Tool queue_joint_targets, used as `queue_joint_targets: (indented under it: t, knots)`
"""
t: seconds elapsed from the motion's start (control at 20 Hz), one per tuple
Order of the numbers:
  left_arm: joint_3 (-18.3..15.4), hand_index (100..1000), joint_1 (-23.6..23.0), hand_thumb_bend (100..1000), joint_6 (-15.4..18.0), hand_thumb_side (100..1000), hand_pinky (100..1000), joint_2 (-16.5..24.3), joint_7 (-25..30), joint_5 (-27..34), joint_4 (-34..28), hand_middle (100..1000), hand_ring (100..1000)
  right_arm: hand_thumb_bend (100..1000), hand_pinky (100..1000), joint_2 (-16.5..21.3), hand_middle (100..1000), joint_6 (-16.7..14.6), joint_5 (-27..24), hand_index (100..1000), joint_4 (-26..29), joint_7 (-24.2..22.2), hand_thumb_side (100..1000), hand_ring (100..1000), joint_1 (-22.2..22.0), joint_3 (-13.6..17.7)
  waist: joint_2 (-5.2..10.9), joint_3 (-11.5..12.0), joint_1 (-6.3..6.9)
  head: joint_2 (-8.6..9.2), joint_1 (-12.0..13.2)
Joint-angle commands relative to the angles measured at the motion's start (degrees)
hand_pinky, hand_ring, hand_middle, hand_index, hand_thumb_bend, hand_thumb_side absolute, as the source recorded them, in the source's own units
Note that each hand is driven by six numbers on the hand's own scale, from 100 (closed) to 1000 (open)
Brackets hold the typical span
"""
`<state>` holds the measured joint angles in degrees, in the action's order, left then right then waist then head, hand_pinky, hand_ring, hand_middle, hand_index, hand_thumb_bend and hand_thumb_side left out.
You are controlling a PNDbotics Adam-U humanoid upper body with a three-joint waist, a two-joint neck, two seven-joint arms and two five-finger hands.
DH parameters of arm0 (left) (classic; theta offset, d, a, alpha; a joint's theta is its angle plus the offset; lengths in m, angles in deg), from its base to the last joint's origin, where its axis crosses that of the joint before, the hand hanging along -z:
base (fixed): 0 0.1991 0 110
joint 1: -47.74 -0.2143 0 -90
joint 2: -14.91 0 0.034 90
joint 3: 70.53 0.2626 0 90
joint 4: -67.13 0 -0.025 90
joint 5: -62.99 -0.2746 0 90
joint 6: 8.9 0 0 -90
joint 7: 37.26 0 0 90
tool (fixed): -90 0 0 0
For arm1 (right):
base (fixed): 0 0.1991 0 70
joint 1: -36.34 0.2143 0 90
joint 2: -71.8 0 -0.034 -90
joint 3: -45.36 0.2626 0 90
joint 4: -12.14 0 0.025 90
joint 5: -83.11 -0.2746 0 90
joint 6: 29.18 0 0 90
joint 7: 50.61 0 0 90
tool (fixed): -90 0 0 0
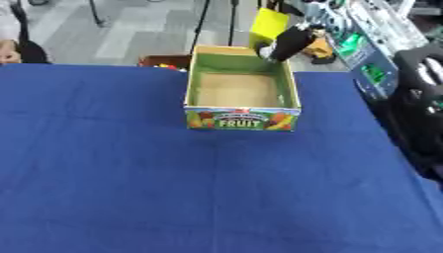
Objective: Pick up objects on the table and place them in the box.
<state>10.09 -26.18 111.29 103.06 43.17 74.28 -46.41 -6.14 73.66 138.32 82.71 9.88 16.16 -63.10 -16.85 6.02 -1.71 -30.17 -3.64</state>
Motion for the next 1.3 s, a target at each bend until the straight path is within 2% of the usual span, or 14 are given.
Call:
queue_joint_targets:
  t: [0.05,0.25,0.6,0.9,1.3]
  knots:
    - [0.1,965,0.8,100,0.0,1000,595,0.3,0.6,-0.1,-1.0,873,754,100,805,-2.6,438,-0.3,4.9,599,-5.8,3.6,355,794,2.9,2.7,0.59,0.4,0.18,1.24,-0.7]
    - [0.2,965,1.0,100,-0.1,1000,596,0.1,0.9,-0.1,-1.0,874,754,100,806,-6.1,435,-1.1,9.1,597,-12.1,7.2,355,791,4.6,4.6,0.06,0.9,0.21,1.82,-1.3]
    - [0.6,965,2.1,100,0.0,1000,596,-0.5,1.6,0.0,-1.0,875,755,100,813,-12.4,436,1.1,16.4,596,-23.0,13.1,355,787,6.0,10.1,-1.71,3.0,0.18,3.74,-3.3]
    - [0.8,965,2.9,100,0.2,1000,597,-0.8,2.0,0.1,-1.0,877,756,100,814,-14.5,427,3.2,19.0,591,-27.1,16.9,352,780,5.8,13.5,-2.86,4.2,0.06,5.04,-4.4]
    - [0.9,965,3.5,100,0.4,1000,598,-1.0,2.4,0.1,-1.0,878,757,100,816,-15.2,421,6.8,21.0,589,-29.7,21.7,363,776,5.4,16.9,-4.17,5.2,0.01,6.28,-5.4]
